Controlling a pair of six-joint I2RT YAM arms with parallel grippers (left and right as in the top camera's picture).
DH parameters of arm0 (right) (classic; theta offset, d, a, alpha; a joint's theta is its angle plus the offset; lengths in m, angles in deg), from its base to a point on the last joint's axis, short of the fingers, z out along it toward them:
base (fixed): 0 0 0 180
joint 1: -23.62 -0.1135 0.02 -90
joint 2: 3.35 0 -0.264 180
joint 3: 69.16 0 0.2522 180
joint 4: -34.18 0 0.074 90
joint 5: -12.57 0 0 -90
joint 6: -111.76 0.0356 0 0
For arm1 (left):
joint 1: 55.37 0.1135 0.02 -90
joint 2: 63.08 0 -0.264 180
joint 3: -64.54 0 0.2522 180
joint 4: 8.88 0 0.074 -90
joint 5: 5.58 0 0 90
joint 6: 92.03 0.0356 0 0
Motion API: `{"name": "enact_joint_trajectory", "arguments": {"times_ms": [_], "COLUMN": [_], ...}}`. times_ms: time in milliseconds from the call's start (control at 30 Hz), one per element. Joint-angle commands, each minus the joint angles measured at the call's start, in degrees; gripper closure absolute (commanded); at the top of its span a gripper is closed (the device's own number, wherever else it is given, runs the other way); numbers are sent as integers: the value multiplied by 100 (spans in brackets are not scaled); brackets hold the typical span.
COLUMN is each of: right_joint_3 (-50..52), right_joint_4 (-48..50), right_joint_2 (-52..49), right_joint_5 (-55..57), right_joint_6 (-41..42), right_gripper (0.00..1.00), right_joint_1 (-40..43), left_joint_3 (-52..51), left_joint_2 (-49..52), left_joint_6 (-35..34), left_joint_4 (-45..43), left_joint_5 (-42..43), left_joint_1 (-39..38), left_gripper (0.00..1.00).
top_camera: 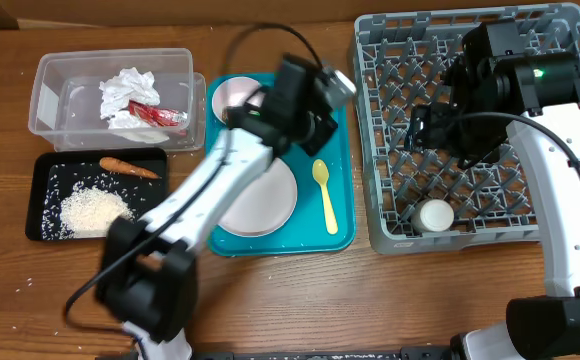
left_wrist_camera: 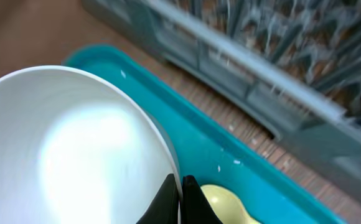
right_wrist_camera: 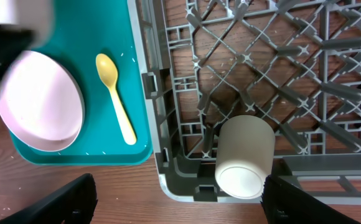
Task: Sort waste into correct bins and load items into the dishwasher
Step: 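Return the empty bowl to the teal tray with the left gripper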
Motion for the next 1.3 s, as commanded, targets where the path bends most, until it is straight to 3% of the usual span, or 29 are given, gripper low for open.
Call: {"name": "enact_joint_trajectory", "arguments": {"times_ms": [0,433,500,633,733,1067,1267], "right_joint_3": [-109,-109,-109,-109,-109,-109,-109], "right_joint_4": [26,26,22,-35,-81,-68,0], "right_joint_2": [107,107,107,107,107,107,107], "right_joint_5": [33,55,57,131,208,201,201], "right_joint_6": [-20,-22,-33,-63,-63,-61,-61], "right_gripper": [12,13,12,12,12,12,11], "right_joint_1": [15,15,15,15,15,15,15], "left_joint_3": [20,20,20,20,83,1939,1932], "left_joint_2": [396,1045,1045,1045,1021,916,1051], "left_joint_6": [442,439,437,439,433,-1137,-2288], "left_joint_4": [-52,9,9,9,33,1281,1196], "left_joint_5": [-713,-317,-380,-564,-584,-850,-852], "left_joint_1": [-122,-131,-131,-63,-46,595,1056], "left_gripper": [96,92,84,57,48,37,46]}}
